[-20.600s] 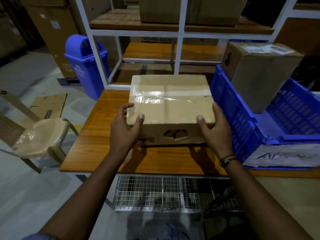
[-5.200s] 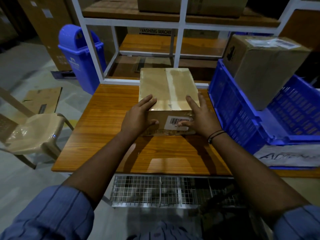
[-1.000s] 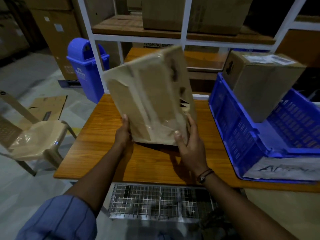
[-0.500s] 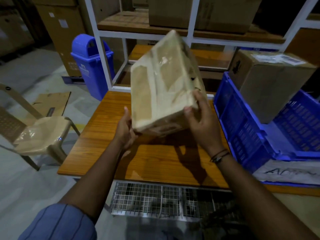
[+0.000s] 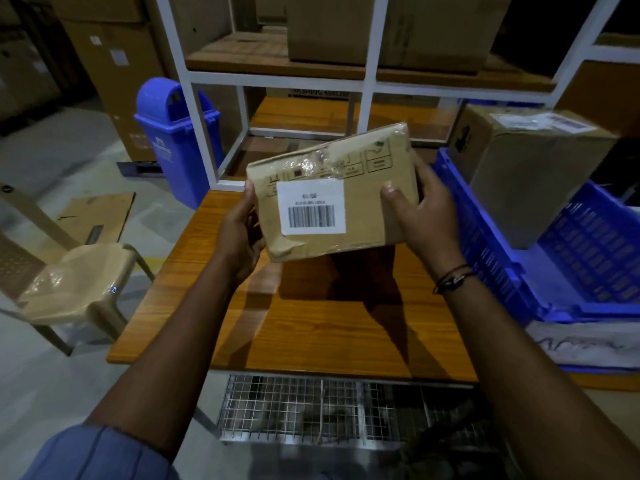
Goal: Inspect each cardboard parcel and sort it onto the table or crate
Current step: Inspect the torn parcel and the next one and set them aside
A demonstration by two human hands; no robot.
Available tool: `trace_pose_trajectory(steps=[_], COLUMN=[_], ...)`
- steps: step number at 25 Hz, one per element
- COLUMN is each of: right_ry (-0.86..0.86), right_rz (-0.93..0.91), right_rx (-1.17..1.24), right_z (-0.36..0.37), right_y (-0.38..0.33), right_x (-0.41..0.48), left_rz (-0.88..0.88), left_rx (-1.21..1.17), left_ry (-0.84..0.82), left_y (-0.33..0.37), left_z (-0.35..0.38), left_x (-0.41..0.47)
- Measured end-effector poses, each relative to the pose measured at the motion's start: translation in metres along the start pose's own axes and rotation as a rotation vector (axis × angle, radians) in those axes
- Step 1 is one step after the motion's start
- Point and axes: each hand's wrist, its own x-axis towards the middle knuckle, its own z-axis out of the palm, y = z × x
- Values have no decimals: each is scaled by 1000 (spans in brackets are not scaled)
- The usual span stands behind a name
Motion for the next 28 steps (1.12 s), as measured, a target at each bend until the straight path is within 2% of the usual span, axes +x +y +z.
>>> trace_pose_trajectory(steps=[3, 6, 9, 13, 17, 22, 28], right_ry=[-3, 18, 115, 287, 432, 599, 697], right_rz=[-56, -121, -148, -221, -277, -279, -128], right_rx=[-72, -93, -74, -49, -125, -239, -236], right_z=[13, 7, -28, -87, -155, -245, -310], right_y=[-8, -15, -32, -56, -64, -59, -27], right_x=[-18, -24, -18, -12, -21, -42, -70], left_rz=[-17, 38, 153, 301, 329, 360, 281], left_rx=[-73, -68, -53, 2, -11, 50, 126], left_ry=[7, 4, -57, -215, -353, -524, -666], left_y=[-13, -6, 20, 49, 58, 42, 0], left_z=[5, 22, 49, 100, 168, 245, 301], left_x=[-3, -5, 0, 7, -10, -43, -60])
